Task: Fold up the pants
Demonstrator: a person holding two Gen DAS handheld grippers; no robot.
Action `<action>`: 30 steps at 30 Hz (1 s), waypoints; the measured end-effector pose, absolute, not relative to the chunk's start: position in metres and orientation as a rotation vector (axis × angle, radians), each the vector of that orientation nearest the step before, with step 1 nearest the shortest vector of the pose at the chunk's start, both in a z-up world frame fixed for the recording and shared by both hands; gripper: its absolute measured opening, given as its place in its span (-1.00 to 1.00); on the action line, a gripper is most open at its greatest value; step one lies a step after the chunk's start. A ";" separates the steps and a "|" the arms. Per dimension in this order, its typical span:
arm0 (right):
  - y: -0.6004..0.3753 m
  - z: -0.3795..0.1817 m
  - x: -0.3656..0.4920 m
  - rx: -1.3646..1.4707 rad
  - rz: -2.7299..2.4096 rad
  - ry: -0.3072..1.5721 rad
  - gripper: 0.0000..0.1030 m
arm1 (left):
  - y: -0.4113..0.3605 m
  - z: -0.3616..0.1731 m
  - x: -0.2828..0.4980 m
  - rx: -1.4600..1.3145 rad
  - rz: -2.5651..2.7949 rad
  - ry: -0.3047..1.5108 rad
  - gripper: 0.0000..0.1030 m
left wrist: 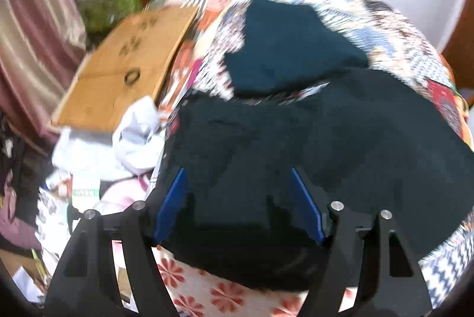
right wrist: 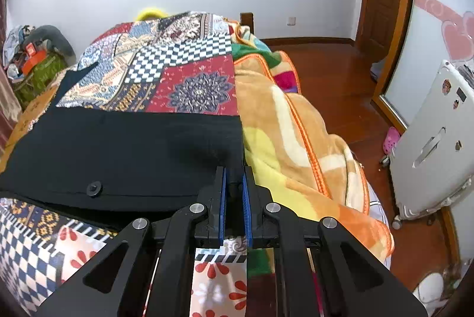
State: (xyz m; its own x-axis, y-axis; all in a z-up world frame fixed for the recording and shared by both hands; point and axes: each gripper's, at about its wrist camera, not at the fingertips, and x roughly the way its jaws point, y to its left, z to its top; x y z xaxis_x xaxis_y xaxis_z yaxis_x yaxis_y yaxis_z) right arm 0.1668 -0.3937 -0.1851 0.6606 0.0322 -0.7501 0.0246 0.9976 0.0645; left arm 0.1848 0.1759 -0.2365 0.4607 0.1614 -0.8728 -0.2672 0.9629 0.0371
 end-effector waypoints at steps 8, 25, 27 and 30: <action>-0.395 -0.199 0.168 0.081 -0.031 0.884 -0.84 | 0.225 -0.304 0.190 -0.144 0.390 1.207 0.45; -0.413 -0.199 0.142 0.257 0.001 0.982 0.02 | 0.119 -0.260 0.170 0.062 0.147 1.169 0.43; -0.410 -0.200 0.137 0.289 0.019 0.983 0.06 | 0.107 -0.260 0.165 0.119 0.183 1.162 0.43; -0.399 -0.210 0.136 0.325 0.066 1.015 0.06 | 0.106 -0.251 0.164 0.105 0.179 1.158 0.43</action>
State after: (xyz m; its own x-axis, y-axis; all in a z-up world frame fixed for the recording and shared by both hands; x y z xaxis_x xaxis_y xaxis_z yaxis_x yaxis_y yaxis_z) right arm 0.1364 -0.3988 -0.2103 0.5302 0.2041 -0.8229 0.0956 0.9500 0.2972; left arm 0.1636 0.1057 -0.2512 0.3896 0.1944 -0.9002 -0.0858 0.9809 0.1747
